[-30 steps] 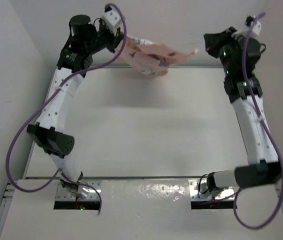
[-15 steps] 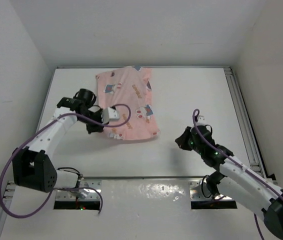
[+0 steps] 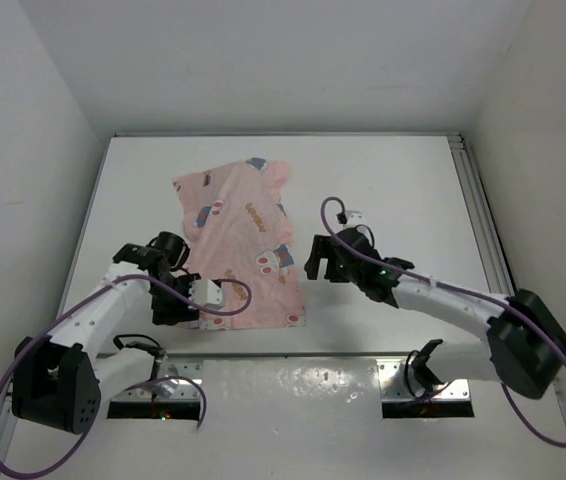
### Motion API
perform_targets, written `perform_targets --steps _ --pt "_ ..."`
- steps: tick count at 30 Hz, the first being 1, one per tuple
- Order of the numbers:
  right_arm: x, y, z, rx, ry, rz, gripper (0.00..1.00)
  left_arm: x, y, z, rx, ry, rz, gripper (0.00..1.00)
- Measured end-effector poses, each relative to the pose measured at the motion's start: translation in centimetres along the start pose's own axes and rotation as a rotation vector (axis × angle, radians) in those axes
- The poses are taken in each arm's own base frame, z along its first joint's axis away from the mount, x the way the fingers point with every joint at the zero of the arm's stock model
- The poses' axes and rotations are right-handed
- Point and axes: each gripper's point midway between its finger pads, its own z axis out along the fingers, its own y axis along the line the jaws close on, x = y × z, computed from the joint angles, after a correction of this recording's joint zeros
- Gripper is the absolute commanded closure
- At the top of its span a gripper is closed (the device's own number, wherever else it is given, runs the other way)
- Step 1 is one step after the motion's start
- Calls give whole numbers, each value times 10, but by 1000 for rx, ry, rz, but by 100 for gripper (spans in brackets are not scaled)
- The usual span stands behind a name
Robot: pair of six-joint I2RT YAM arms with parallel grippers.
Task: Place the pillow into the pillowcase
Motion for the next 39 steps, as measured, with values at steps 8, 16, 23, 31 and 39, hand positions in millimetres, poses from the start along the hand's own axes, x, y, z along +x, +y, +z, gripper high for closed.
perform_targets --steps 8,16,23,31,39 --pt "60 17 44 22 183 -140 6 8 -11 -12 50 51 -20 18" --pt "83 54 67 -81 215 -166 79 -22 51 -70 -206 -64 -120 19" --pt "95 45 60 -85 193 -69 100 -27 147 -74 -511 -173 -455 50" --pt "114 32 23 -112 183 -106 100 -32 223 -35 -530 -250 -695 52" --pt "100 58 12 -155 202 -142 1 -19 240 -34 -580 -282 -807 38"
